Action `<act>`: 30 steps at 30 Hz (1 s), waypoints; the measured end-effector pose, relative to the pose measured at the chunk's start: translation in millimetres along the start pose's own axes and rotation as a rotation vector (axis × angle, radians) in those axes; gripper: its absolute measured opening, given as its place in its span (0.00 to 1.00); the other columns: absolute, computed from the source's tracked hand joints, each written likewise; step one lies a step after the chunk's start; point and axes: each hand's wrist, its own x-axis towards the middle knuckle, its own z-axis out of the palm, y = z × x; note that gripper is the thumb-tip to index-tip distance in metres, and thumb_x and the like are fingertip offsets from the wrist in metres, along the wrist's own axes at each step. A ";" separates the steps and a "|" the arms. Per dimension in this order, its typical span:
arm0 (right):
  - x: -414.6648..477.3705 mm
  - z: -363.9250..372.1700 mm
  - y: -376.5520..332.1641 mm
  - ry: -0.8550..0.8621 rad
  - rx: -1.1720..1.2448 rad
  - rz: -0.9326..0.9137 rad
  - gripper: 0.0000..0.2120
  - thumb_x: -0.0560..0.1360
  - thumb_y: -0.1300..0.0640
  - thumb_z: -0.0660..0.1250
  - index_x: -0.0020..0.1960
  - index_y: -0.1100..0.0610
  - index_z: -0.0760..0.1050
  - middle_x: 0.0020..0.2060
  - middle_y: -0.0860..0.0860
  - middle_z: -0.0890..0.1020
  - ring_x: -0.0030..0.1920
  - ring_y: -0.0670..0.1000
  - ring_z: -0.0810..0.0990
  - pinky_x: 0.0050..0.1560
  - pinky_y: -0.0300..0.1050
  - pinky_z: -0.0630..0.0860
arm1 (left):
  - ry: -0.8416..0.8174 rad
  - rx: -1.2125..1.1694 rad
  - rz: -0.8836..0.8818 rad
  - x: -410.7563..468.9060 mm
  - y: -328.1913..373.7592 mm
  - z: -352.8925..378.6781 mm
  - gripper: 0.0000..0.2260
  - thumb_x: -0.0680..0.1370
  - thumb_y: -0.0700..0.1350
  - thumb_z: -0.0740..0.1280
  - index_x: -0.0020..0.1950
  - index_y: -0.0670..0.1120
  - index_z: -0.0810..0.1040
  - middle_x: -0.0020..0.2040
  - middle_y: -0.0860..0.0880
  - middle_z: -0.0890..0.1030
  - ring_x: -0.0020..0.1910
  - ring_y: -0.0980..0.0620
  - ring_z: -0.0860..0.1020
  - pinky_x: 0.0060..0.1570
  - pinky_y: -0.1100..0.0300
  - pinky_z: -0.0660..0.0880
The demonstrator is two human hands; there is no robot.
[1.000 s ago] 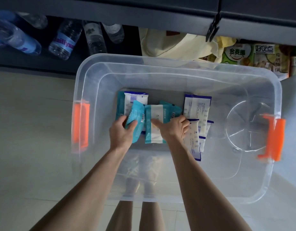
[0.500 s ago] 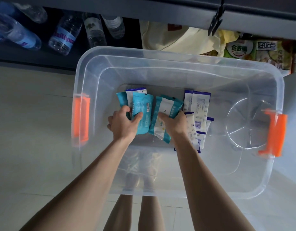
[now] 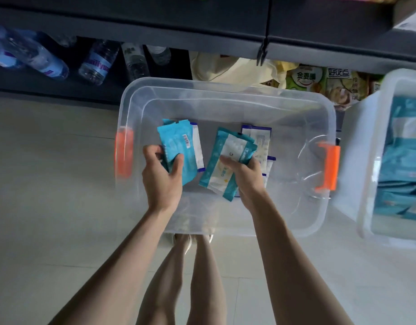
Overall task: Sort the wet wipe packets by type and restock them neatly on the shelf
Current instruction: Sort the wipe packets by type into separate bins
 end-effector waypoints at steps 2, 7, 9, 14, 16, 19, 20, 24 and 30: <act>-25.6 -12.2 -15.8 -0.041 0.070 0.015 0.14 0.72 0.66 0.70 0.55 0.57 0.73 0.45 0.52 0.82 0.46 0.53 0.82 0.49 0.51 0.80 | -0.101 -0.154 -0.027 -11.5 25.6 -13.6 0.16 0.75 0.37 0.69 0.54 0.44 0.63 0.45 0.57 0.76 0.39 0.68 0.76 0.39 0.72 0.71; -97.3 -61.0 -59.8 -0.143 0.221 -0.048 0.14 0.72 0.69 0.67 0.55 0.60 0.75 0.44 0.54 0.84 0.42 0.53 0.83 0.48 0.51 0.81 | -0.369 -0.400 -0.211 -51.0 98.5 -43.1 0.11 0.75 0.41 0.67 0.52 0.53 0.70 0.49 0.56 0.78 0.48 0.58 0.77 0.47 0.59 0.73; -125.7 -87.9 -76.6 -0.156 0.284 -0.070 0.12 0.72 0.69 0.66 0.55 0.60 0.76 0.45 0.54 0.84 0.42 0.53 0.83 0.49 0.52 0.80 | -0.378 -0.436 -0.221 -75.0 128.6 -45.8 0.09 0.79 0.40 0.62 0.52 0.54 0.69 0.50 0.56 0.77 0.49 0.59 0.76 0.45 0.59 0.72; -178.6 -170.7 -101.1 -0.110 0.326 -0.057 0.09 0.76 0.64 0.64 0.56 0.59 0.74 0.43 0.53 0.83 0.40 0.52 0.83 0.45 0.48 0.80 | -0.368 -0.375 -0.176 -149.6 187.8 -11.2 0.11 0.79 0.49 0.62 0.60 0.49 0.67 0.49 0.56 0.75 0.46 0.60 0.74 0.46 0.58 0.70; -189.2 -210.8 -103.2 -0.045 0.314 -0.054 0.07 0.77 0.63 0.63 0.54 0.59 0.73 0.41 0.53 0.82 0.37 0.50 0.81 0.42 0.46 0.78 | -0.368 -0.334 -0.127 -183.2 207.0 14.9 0.12 0.79 0.50 0.64 0.59 0.47 0.68 0.48 0.56 0.77 0.45 0.62 0.75 0.46 0.63 0.70; -195.0 -273.9 -106.7 -0.017 0.271 -0.066 0.04 0.76 0.64 0.62 0.51 0.59 0.70 0.37 0.53 0.79 0.33 0.49 0.79 0.37 0.43 0.77 | -0.421 -0.341 -0.078 -227.6 227.6 58.3 0.14 0.73 0.49 0.73 0.54 0.46 0.73 0.46 0.53 0.81 0.41 0.62 0.79 0.39 0.70 0.73; -196.4 -294.9 -107.9 -0.010 0.268 -0.069 0.03 0.76 0.64 0.61 0.48 0.58 0.69 0.34 0.52 0.79 0.30 0.48 0.79 0.34 0.41 0.76 | -0.456 -0.342 -0.094 -240.8 232.9 73.6 0.15 0.72 0.50 0.74 0.53 0.46 0.74 0.45 0.52 0.81 0.41 0.60 0.80 0.39 0.68 0.73; -190.1 -366.6 -115.6 0.056 0.225 -0.072 0.08 0.75 0.65 0.63 0.45 0.56 0.65 0.38 0.55 0.76 0.35 0.52 0.77 0.36 0.45 0.76 | -0.538 -0.370 -0.192 -274.4 258.9 126.1 0.11 0.77 0.43 0.68 0.56 0.46 0.69 0.48 0.51 0.78 0.46 0.55 0.78 0.44 0.63 0.75; -147.8 -432.5 -131.5 0.094 0.038 -0.107 0.17 0.70 0.66 0.65 0.58 0.62 0.67 0.51 0.61 0.78 0.49 0.59 0.80 0.51 0.58 0.79 | -0.727 -0.155 -0.034 -261.2 280.3 198.8 0.12 0.79 0.41 0.64 0.60 0.45 0.66 0.52 0.52 0.78 0.48 0.58 0.78 0.46 0.63 0.78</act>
